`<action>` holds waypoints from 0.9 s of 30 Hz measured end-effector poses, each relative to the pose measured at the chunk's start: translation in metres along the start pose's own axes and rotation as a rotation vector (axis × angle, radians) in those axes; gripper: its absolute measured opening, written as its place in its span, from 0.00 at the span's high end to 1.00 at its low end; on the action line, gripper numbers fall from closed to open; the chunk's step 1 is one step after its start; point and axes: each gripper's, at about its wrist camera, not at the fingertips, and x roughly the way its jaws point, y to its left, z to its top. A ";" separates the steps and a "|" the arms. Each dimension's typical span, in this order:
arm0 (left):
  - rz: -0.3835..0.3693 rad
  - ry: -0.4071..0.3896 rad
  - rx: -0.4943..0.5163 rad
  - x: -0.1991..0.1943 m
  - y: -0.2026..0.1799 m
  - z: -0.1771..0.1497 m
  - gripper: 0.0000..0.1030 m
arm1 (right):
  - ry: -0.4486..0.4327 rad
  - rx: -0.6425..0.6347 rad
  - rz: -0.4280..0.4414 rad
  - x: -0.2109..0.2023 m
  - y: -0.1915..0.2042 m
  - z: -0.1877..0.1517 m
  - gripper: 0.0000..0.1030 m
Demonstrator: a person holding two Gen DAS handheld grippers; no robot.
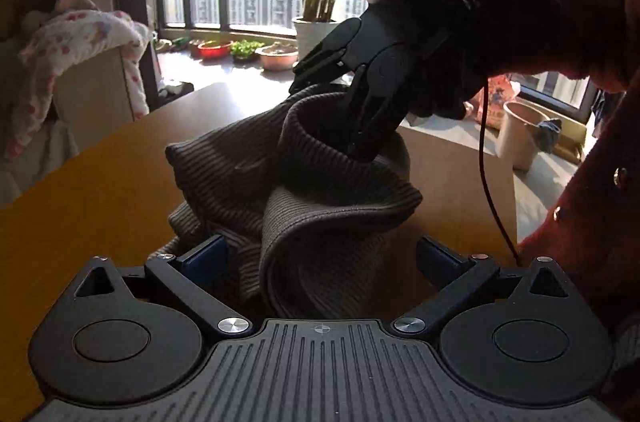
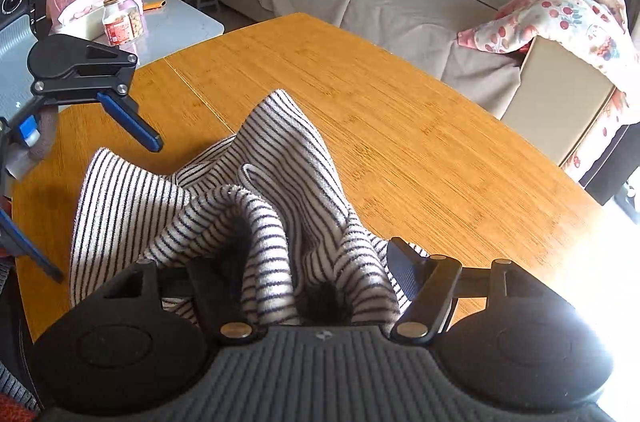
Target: Fold clothes
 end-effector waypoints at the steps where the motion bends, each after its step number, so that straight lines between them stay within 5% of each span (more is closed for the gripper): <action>1: 0.037 -0.008 -0.009 0.002 0.004 0.003 0.01 | -0.003 -0.001 -0.004 0.001 0.002 0.001 0.33; 6: 0.235 -0.052 -0.126 0.011 0.035 0.021 0.00 | -0.022 -0.003 -0.029 0.011 0.002 0.004 0.32; 12: 0.398 0.057 -0.377 0.032 0.098 0.012 0.00 | -0.044 0.041 -0.076 0.008 -0.003 0.005 0.17; 15: 0.294 -0.004 -0.456 0.017 0.108 0.007 0.00 | -0.096 0.067 -0.097 -0.007 -0.005 0.000 0.16; 21: 0.130 -0.099 -0.335 0.016 0.089 0.024 0.00 | -0.264 0.330 -0.104 -0.048 -0.025 -0.034 0.17; 23: 0.076 -0.130 -0.294 0.016 0.082 0.030 0.00 | -0.294 0.379 -0.117 -0.053 -0.031 -0.041 0.48; 27: 0.020 -0.144 -0.231 0.025 0.073 0.040 0.00 | -0.269 0.385 -0.175 -0.038 -0.038 -0.036 0.52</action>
